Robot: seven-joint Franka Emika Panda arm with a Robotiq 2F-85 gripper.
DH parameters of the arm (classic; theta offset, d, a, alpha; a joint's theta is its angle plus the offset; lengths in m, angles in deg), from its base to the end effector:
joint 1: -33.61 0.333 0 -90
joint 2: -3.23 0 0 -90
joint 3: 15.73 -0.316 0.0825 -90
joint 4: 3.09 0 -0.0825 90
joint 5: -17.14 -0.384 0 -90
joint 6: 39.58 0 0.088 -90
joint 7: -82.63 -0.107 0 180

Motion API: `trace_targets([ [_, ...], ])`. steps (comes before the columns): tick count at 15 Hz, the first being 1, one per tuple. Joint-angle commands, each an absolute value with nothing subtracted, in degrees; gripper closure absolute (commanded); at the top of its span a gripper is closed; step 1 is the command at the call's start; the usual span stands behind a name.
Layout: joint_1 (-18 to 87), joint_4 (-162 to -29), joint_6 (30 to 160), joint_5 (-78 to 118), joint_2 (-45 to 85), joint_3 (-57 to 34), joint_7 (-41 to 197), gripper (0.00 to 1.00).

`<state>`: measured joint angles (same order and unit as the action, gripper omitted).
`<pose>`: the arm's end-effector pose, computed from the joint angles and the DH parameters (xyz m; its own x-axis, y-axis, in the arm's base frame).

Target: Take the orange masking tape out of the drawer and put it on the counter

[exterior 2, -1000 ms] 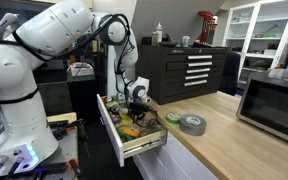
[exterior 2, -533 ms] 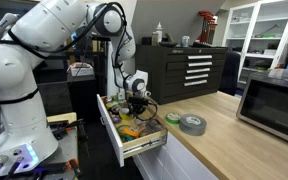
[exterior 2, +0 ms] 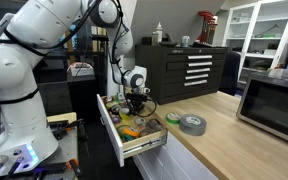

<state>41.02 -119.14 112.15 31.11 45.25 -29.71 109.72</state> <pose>0.5293 0.2207 0.0837 0.5284 0.8483 -0.0328 0.8438 -0.5291 -0.0894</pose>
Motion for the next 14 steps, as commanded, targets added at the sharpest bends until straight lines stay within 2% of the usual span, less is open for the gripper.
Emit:
trace_targets([
  [1,41.4,-123.1,108.0,29.7,40.1,-30.2,106.5,0.98],
  [2,41.6,-123.6,107.2,29.5,39.4,-30.1,105.7,0.73],
  [4,41.4,-124.2,105.7,28.8,38.5,-30.4,104.9,0.71],
  [14,40.6,-126.7,101.3,23.0,36.0,-31.0,103.3,0.07],
])
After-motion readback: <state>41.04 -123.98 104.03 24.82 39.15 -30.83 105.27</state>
